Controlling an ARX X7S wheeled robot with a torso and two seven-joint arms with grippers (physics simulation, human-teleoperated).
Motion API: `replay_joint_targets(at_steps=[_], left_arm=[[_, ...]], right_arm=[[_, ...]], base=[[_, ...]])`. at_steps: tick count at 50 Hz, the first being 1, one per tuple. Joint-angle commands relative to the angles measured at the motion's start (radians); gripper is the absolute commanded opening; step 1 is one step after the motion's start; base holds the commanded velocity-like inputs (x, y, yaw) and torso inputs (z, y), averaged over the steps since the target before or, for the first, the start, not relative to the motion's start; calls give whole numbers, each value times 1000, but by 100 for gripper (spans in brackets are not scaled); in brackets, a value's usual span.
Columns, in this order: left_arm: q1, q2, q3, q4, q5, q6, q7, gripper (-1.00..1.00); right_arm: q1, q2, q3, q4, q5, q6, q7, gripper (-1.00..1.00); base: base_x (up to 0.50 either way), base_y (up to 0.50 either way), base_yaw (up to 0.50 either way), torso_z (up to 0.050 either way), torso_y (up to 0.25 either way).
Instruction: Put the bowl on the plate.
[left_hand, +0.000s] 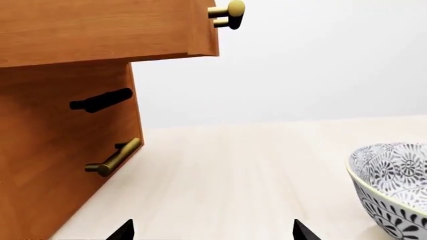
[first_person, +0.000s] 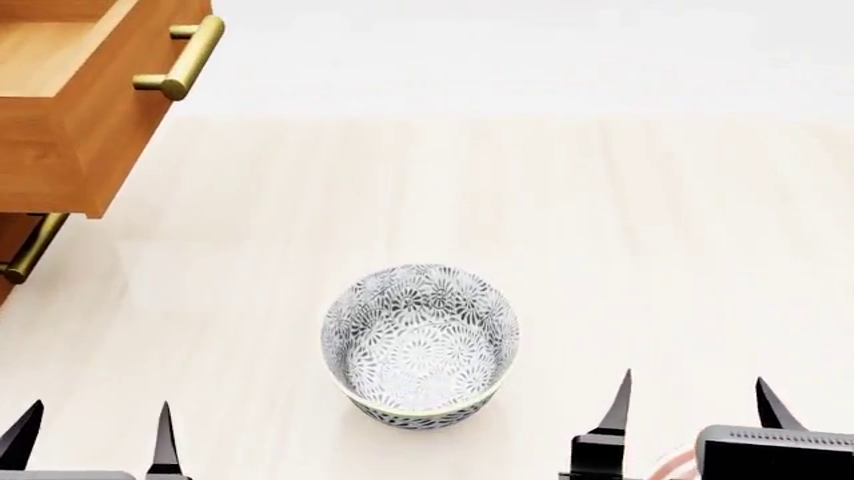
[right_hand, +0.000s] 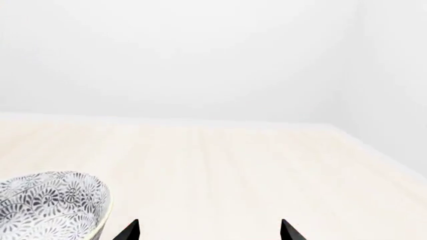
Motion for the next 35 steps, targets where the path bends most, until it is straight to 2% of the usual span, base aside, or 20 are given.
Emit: replay_joint_targets(at_steps=[1, 10, 16, 19, 35], left_arm=[[5, -8, -3, 11, -7, -4, -11, 100], [5, -14, -10, 6, -14, 0, -20, 100], [3, -17, -19, 0, -18, 0, -30, 100], [5, -19, -24, 9, -23, -4, -36, 100], [6, -29, -29, 26, -24, -14, -57, 100]], right_arm=[[70, 6, 2, -61, 51, 133, 14, 100], [251, 29, -35, -89, 107, 348, 20, 100], [400, 41, -90, -54, 176, 488, -42, 100], [459, 11, -72, -16, 229, 572, -54, 100], [749, -28, -100, 161, 356, 800, -140, 100]], base=[[0, 0, 0, 0, 0], [0, 0, 0, 0, 0], [0, 0, 0, 0, 0], [0, 0, 0, 0, 0], [0, 0, 0, 0, 0]])
